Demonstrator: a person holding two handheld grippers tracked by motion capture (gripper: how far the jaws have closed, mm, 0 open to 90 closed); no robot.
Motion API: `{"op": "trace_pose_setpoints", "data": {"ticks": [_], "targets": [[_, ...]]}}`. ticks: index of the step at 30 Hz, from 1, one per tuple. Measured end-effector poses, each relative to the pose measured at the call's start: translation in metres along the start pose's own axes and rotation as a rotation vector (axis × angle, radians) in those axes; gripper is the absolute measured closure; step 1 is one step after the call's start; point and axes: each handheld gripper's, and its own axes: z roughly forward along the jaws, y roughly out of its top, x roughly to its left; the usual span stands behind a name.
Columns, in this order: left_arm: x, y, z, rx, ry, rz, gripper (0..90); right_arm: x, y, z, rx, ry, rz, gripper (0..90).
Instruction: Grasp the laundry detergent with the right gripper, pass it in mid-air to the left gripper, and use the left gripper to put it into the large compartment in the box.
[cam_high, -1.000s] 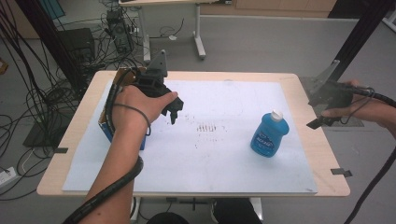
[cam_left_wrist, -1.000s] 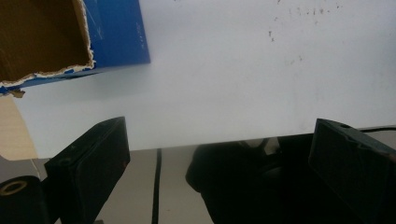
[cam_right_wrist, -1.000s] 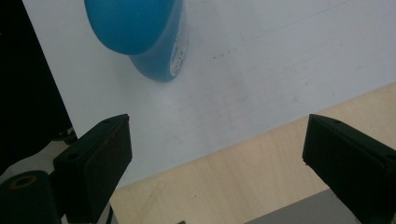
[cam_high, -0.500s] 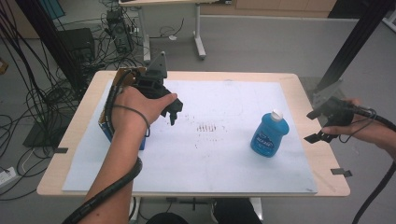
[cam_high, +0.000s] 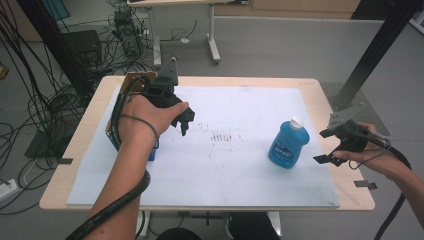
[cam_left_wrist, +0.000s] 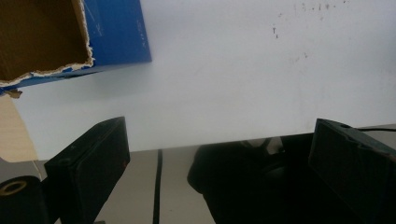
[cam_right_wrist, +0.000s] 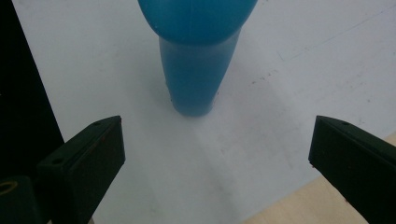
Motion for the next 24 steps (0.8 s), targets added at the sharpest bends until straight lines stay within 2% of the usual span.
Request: {"op": "trace_pose_setpoints", "data": {"ticks": [4,7,24], "targets": [[0.001,-0.001,0.0,-0.003,0.003,0.001,5.6,0.006,-0.004,0.008,-0.026,-0.003,0.01,3.7],[0.002,-0.001,0.001,0.001,0.005,-0.001,5.6,0.011,-0.007,0.016,-0.061,-0.02,0.037,3.4],[0.004,-0.001,0.007,0.011,0.01,0.001,5.6,0.027,-0.008,0.046,-0.182,-0.074,0.053,3.3]]}}
